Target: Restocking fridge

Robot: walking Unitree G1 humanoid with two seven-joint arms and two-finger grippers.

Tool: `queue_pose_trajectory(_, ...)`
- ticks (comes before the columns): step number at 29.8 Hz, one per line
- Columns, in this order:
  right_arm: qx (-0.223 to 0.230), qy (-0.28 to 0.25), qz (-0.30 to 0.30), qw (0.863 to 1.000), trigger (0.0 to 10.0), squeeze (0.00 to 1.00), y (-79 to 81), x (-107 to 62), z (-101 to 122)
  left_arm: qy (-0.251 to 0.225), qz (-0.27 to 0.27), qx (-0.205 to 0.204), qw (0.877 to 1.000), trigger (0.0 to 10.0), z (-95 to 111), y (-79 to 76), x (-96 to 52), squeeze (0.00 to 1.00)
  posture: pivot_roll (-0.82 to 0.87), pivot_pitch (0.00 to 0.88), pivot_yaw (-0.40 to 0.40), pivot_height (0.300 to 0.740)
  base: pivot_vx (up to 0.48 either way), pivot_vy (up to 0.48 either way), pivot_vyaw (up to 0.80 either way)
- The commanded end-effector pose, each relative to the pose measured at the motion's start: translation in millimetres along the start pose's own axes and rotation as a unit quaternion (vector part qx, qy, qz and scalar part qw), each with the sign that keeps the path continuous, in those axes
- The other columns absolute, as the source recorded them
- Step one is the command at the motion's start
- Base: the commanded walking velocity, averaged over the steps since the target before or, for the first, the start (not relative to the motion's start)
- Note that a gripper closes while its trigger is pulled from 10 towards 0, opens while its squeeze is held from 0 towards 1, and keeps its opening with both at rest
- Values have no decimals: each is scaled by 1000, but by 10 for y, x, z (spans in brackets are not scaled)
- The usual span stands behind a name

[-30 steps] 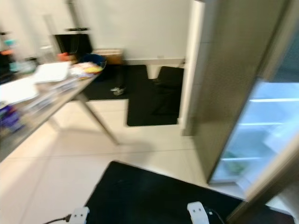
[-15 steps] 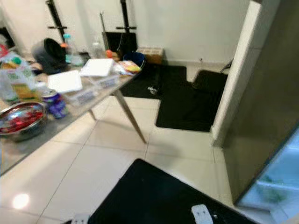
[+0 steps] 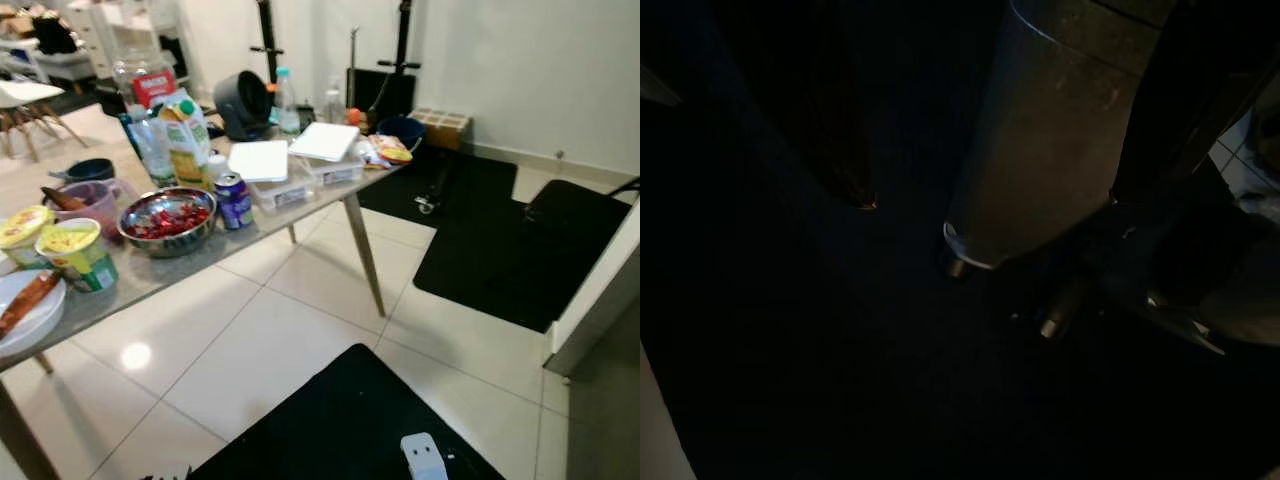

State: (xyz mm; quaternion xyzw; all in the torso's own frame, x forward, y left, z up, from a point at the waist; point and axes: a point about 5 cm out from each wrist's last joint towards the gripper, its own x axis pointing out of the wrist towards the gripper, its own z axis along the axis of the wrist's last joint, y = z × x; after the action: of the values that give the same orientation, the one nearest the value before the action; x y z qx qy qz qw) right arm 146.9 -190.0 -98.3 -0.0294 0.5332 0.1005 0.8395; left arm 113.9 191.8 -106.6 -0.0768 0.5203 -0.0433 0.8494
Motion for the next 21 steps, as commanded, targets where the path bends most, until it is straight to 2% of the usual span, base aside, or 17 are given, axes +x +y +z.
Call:
queue_pose_trajectory(1, 0, 1, -1, 1000, 10000, 0, -9, -2, -3, 5, -4, 6, 1000, 10000, -8, -19, 6, 0, -25, 0, 2, 740, 0, 0, 744)
queue_pose_trajectory(21, -2, -3, -2, 1000, 10000, 0, -19, -2, 24, 3, -7, 4, 1000, 10000, -1, -30, 9, 0, -23, 0, -3, 740, 0, 0, 744)
